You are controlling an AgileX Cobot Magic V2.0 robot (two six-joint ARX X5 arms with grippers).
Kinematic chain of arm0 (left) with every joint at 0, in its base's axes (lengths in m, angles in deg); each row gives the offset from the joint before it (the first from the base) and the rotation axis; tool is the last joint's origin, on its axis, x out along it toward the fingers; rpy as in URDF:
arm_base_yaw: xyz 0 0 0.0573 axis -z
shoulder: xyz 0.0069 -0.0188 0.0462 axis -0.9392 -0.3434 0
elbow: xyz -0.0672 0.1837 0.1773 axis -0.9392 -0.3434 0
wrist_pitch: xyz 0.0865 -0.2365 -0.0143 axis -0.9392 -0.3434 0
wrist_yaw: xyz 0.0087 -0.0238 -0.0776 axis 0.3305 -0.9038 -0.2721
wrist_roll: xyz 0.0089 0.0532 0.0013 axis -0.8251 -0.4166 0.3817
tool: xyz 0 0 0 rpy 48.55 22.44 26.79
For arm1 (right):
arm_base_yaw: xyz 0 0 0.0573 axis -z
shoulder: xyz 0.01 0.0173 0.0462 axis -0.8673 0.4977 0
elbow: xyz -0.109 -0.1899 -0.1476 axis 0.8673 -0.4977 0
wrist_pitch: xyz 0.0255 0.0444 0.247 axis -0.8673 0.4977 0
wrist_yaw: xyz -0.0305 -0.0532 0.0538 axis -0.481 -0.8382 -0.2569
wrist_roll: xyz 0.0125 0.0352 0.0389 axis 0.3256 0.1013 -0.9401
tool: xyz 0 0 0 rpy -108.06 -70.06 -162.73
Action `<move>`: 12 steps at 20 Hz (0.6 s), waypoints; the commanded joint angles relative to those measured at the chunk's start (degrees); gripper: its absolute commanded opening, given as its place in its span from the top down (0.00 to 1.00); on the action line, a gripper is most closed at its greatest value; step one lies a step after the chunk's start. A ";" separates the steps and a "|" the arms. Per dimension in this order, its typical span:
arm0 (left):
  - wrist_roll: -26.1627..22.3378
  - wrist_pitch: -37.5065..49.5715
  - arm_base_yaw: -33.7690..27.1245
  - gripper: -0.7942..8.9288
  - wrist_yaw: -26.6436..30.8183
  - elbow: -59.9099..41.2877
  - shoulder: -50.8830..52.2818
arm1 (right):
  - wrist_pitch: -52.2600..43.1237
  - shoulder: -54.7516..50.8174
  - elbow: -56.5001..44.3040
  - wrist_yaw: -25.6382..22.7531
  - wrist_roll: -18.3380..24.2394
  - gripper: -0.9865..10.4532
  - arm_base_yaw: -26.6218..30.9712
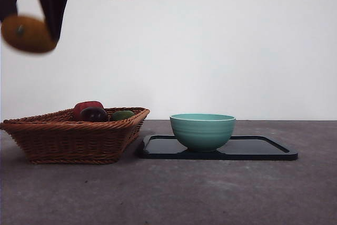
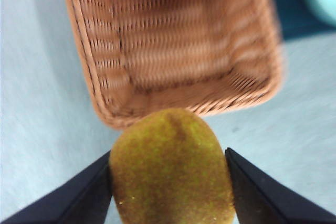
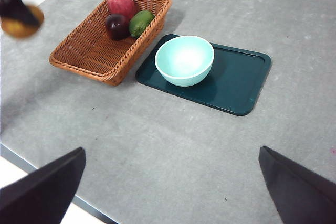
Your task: Pick up the wifruite, put it on the bowl, pick up the plate, put it on desk
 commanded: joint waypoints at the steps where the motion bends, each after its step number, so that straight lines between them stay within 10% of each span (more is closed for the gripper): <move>1: 2.36 6.67 -0.42 0.63 -0.26 -4.98 -0.81 | -0.59 0.24 0.33 0.04 -0.61 0.38 -0.26; 12: 2.62 27.06 -1.27 0.63 -1.18 -10.25 -11.17 | -0.57 0.24 0.33 0.17 -1.90 0.38 -0.26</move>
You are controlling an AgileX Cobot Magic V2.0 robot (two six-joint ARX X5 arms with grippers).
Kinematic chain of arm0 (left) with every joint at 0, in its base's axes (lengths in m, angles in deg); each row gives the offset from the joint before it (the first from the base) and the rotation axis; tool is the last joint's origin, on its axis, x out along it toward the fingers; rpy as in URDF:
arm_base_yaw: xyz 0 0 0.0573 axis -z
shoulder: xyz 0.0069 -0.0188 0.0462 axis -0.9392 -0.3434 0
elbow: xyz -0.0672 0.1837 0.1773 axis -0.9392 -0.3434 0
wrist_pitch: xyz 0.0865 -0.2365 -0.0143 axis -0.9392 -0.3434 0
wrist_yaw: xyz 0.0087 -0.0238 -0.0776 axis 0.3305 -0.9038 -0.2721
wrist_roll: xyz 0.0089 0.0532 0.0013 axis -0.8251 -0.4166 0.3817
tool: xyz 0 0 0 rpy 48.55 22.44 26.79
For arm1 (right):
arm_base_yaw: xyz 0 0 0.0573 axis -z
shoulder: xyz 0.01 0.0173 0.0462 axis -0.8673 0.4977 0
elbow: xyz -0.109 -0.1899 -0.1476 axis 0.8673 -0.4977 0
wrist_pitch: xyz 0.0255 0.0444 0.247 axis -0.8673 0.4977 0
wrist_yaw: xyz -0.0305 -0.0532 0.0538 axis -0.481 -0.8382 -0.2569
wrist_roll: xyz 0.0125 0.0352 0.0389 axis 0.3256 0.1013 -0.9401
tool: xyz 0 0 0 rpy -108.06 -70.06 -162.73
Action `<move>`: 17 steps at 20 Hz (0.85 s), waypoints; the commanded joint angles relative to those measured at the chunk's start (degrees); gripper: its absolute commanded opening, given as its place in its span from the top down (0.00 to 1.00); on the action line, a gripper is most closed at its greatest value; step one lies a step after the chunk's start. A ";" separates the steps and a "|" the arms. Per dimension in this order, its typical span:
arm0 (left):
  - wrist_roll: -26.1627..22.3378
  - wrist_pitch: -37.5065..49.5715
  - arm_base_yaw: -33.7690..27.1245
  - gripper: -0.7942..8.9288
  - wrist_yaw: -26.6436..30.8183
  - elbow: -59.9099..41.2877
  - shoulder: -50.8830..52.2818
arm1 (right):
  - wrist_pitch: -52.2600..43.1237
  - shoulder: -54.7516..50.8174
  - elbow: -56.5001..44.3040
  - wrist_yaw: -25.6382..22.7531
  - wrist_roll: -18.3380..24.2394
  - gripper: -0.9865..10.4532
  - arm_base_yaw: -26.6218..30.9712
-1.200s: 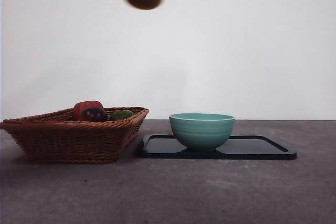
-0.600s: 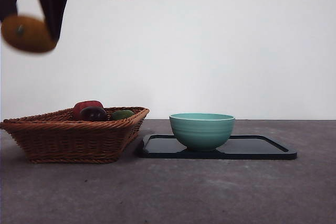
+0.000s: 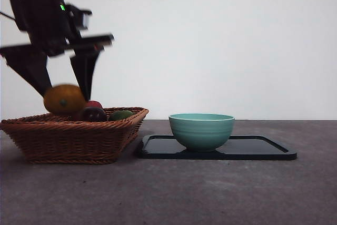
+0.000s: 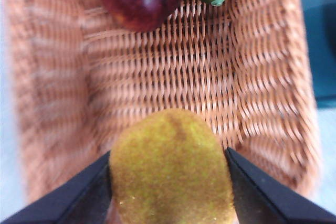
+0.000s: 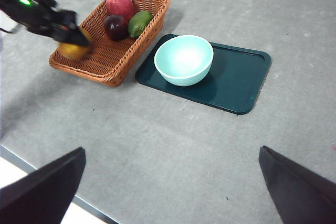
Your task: Pick up the wifruite, put it on the bowl, pick up the plate, put it on desk
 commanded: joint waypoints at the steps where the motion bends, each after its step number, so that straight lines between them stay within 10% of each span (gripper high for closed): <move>1: -1.66 3.23 0.22 0.63 -0.04 0.61 -3.67 | -0.55 0.24 0.33 0.13 -0.83 0.38 -0.26; 17: -4.17 7.50 0.22 0.58 -0.02 0.68 -10.80 | -0.57 0.24 0.33 -0.07 -0.76 0.38 -0.26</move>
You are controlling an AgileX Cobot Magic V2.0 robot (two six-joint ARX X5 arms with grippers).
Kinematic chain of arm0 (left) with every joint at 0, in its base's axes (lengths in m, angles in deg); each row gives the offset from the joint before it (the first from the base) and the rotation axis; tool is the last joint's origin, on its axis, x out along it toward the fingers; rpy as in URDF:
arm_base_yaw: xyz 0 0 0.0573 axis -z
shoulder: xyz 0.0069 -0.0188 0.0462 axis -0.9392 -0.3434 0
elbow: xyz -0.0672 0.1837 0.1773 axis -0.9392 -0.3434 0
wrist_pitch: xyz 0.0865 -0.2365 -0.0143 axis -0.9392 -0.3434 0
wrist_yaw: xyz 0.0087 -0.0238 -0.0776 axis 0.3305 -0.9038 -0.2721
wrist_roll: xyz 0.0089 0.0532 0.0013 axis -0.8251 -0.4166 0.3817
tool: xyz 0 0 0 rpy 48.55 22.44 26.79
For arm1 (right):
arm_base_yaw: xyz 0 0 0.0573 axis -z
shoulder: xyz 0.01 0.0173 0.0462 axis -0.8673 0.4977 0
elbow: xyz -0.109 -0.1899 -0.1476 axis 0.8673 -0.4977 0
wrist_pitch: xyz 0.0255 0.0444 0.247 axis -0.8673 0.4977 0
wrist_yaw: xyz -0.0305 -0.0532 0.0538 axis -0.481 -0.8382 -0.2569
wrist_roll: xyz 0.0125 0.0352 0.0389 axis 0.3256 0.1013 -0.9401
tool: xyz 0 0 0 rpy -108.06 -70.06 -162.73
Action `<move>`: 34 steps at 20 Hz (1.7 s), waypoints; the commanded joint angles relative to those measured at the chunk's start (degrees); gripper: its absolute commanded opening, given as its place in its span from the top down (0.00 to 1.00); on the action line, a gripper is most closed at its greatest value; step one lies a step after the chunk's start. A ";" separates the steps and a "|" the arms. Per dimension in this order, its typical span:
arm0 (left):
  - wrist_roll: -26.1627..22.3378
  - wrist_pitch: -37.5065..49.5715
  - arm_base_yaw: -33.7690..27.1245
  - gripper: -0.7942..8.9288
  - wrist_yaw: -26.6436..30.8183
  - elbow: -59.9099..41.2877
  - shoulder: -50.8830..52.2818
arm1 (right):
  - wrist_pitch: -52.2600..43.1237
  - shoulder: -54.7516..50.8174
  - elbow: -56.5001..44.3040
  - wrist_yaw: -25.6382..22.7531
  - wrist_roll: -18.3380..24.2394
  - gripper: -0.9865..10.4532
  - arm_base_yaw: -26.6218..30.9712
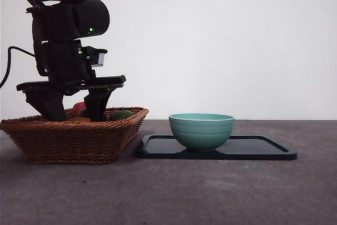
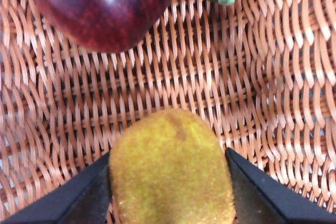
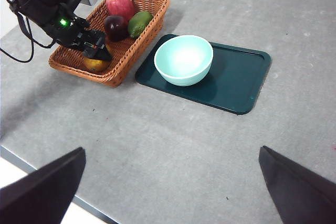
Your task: Pick up the wifruite, put it on the bowl, pick up the plate, put it on desk
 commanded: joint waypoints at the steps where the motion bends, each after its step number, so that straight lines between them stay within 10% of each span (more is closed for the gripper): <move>1: -0.90 0.20 0.24 0.51 -0.07 0.68 -1.05 | -0.57 0.24 0.33 -0.02 -0.74 0.38 -0.26; 8: -1.20 -3.37 0.02 0.28 -1.55 4.48 -0.92 | -0.55 0.24 0.33 0.02 -0.79 0.38 -0.26; 14: -2.56 -12.28 0.22 0.28 -2.14 11.17 5.62 | -0.57 0.24 0.33 0.00 -0.74 0.38 -0.26; 34: -18.21 -27.21 3.37 0.28 -32.26 5.57 57.24 | -0.57 0.24 0.33 0.00 -0.76 0.38 -0.26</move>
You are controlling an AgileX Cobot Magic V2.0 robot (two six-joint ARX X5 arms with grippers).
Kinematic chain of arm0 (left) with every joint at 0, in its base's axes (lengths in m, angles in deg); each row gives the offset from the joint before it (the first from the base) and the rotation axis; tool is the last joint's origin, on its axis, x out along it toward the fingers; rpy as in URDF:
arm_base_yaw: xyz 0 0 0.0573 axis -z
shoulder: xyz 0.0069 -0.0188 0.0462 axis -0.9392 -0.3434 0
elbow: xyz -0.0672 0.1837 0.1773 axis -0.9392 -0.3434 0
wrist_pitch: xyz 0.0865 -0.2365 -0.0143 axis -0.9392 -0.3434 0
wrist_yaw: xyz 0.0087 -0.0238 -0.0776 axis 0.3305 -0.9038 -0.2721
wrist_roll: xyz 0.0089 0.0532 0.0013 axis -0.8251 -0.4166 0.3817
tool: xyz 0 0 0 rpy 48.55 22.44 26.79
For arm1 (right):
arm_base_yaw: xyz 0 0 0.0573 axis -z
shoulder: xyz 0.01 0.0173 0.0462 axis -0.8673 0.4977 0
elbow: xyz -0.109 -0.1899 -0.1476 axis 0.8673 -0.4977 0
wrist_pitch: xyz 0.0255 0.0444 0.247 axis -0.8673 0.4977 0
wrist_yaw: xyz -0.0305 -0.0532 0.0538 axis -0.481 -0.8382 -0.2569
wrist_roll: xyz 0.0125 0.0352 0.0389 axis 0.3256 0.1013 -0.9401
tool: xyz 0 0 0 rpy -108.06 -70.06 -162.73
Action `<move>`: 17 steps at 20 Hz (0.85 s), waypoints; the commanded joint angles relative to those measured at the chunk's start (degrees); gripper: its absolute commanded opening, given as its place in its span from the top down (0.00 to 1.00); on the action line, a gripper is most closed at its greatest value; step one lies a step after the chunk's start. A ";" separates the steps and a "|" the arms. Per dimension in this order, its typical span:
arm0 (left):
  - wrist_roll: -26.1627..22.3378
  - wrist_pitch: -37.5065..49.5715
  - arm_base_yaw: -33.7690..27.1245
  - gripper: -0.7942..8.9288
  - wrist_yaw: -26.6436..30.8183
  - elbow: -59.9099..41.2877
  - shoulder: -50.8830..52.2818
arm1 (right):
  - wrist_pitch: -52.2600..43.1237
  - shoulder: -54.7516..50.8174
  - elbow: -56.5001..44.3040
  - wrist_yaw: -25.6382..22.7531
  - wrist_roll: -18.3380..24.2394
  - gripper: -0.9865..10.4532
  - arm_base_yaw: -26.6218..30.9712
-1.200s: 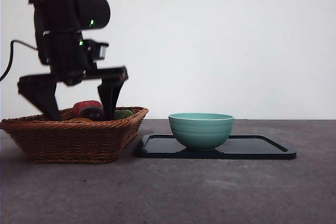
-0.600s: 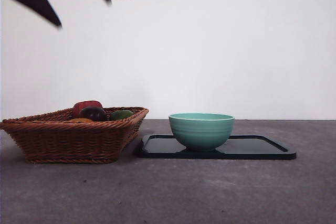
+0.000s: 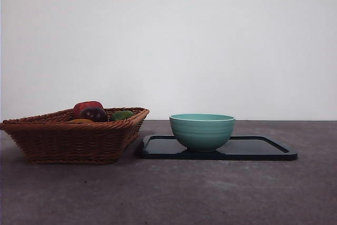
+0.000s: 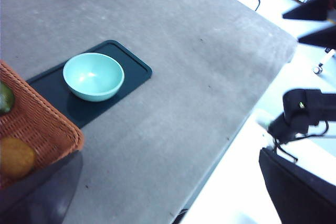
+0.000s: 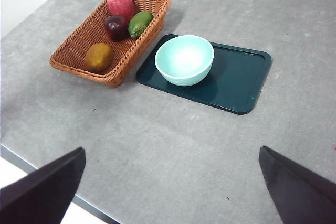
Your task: Pick up the wifruite, put it on the bowl, pick up the plate, put it on desk
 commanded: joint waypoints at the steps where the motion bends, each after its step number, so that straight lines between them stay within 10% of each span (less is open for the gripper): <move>1: -1.03 0.28 0.31 0.28 -0.42 -2.01 2.58 | -0.55 0.24 0.33 0.00 -0.76 0.38 -0.26; 17: -0.87 0.44 0.31 0.28 -0.39 -4.76 7.98 | -1.57 13.46 0.33 0.70 -2.97 0.38 -0.26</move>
